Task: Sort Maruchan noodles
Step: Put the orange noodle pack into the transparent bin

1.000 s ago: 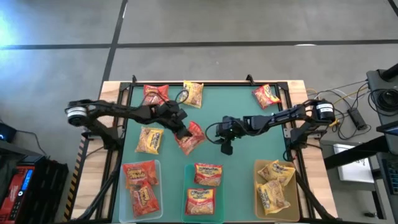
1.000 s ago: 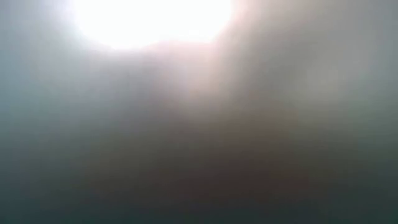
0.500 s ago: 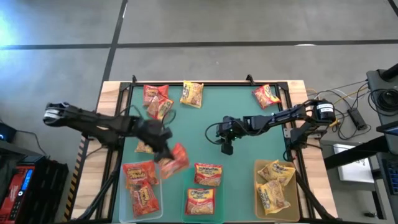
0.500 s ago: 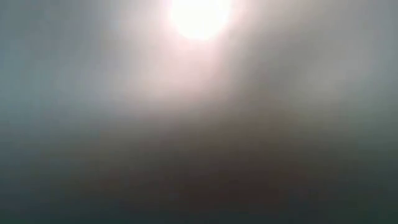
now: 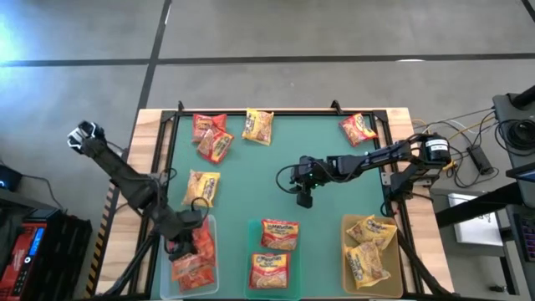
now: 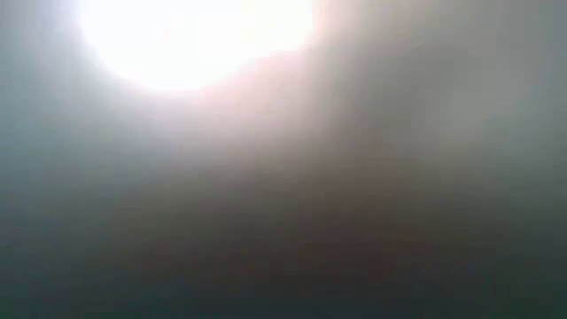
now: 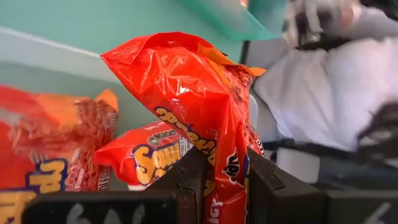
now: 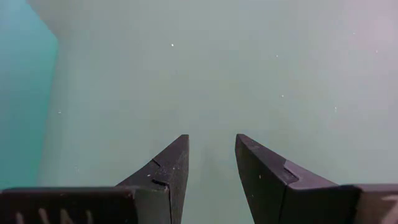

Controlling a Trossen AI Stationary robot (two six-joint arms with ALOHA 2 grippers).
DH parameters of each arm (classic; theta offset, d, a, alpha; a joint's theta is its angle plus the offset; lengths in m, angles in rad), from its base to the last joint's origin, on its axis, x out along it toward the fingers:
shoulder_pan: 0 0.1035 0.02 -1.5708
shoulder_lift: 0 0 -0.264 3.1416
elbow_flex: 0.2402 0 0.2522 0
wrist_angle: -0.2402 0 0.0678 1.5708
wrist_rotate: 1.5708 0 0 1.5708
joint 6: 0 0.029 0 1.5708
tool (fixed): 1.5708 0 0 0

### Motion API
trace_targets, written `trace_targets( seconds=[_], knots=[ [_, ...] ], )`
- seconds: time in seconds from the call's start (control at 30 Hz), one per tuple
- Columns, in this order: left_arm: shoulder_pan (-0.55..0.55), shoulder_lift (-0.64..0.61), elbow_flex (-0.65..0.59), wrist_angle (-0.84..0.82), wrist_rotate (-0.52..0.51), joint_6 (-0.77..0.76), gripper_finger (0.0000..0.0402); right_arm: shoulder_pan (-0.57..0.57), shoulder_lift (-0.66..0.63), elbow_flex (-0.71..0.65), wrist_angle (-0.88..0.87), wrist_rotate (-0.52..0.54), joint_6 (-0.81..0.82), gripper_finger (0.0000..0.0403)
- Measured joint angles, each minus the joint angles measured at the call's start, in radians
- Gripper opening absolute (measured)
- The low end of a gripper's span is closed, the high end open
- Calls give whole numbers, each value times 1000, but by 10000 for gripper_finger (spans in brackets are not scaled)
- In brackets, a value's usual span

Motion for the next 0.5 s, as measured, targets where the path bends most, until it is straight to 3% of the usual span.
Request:
trace_targets(
  seconds=[0.2, 0.37, 0.5],
  knots=[
    [-22, 9, -5, -46, -37, -102, 73, 0, 0, 0, 0, 0, -2, 123],
    [-23, 9, -8, -53, 14, -175, 93, 0, -1, 0, 0, 0, 1, 123],
    [-23, 9, -7, -54, 63, -149, 108, 0, -1, 2, 0, 0, -8, 123]
  ],
)
